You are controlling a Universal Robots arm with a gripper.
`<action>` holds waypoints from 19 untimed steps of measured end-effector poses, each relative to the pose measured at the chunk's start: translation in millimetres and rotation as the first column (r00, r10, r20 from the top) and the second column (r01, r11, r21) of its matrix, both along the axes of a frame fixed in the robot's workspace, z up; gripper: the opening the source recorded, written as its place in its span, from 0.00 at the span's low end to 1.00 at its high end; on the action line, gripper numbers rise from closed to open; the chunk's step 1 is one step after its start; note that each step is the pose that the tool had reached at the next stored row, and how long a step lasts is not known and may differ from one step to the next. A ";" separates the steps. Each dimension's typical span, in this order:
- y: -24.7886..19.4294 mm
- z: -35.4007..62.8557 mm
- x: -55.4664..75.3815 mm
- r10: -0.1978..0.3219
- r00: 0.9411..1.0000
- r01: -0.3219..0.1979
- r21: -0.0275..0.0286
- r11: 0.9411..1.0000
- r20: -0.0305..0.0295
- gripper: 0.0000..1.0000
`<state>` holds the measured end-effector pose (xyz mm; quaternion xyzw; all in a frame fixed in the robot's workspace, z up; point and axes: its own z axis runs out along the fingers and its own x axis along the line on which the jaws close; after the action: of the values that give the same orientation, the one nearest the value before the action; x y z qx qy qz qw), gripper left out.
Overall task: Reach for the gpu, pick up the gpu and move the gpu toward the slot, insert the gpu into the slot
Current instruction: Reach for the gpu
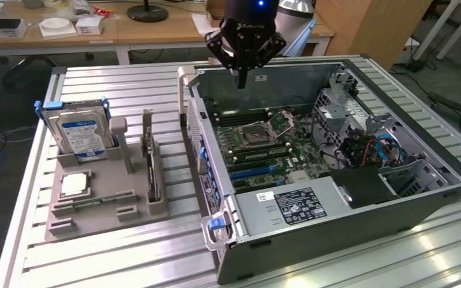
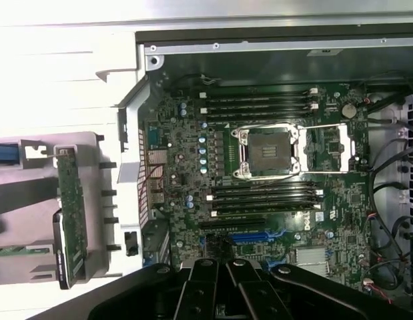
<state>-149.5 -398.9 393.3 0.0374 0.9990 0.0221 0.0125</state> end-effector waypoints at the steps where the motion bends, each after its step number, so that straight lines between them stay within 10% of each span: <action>1: 0.0 0.0 -1.2 0.000 1.000 0.000 0.000 1.000 0.000 0.10; 19: 0.0 0.0 -27.8 0.000 1.000 0.000 0.000 1.000 0.000 0.10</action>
<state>-177.3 -398.8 393.3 0.0374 0.9990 0.0221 0.0125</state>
